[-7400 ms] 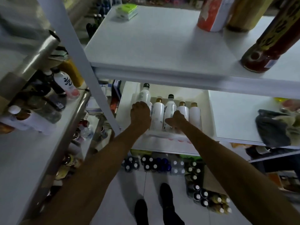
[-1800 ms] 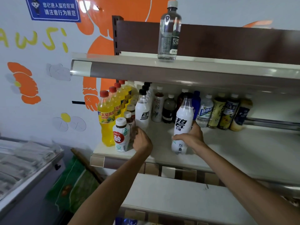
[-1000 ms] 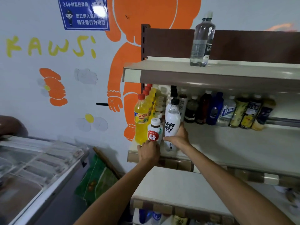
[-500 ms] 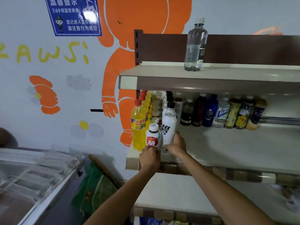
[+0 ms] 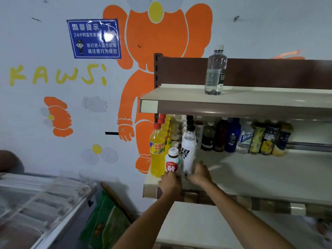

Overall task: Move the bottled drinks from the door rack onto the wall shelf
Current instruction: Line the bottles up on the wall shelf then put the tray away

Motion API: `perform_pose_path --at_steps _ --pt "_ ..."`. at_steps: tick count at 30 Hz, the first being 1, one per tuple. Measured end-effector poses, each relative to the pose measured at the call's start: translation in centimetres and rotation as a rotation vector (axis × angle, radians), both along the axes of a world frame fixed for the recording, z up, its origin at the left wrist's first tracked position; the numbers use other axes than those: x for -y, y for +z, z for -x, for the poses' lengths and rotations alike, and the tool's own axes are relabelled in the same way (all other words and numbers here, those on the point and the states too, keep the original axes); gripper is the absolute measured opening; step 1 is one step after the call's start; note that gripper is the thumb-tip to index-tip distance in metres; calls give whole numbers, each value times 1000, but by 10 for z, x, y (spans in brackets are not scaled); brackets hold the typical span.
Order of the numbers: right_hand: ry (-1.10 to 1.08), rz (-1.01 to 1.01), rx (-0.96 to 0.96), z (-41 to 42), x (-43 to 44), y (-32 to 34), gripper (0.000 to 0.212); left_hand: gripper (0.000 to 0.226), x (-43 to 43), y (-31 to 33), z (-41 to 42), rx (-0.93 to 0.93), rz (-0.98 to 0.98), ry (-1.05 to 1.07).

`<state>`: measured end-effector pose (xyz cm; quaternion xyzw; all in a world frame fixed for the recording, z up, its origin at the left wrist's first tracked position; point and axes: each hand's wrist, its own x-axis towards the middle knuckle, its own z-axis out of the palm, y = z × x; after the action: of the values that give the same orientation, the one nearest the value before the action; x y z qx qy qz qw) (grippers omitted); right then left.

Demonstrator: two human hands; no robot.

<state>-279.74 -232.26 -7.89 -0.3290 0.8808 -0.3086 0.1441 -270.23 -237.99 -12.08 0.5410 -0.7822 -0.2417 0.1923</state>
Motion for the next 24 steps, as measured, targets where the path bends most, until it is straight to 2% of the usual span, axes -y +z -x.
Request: perform_pose_path --at_steps 2,5,8,13,17,24 --pt "-8 -38 -37 -1 -11 3 96 30 -4 3 -1 17 -5 -19" --pt "-31 -45 -87 -4 -27 7 95 32 -2 7 -5 0 -51 -74" --pt "-56 -48 -160 -8 -49 8 76 32 -3 15 -15 55 -67 -191" --pt "-42 -86 -331 -19 -90 3 40 29 -36 33 -28 175 175 -286" --pt "6 -217 -448 -32 -124 2 39 33 -75 35 -29 214 300 -449" --pt "78 -348 -573 -36 -194 4 42 37 -142 38 -29 303 292 -589"
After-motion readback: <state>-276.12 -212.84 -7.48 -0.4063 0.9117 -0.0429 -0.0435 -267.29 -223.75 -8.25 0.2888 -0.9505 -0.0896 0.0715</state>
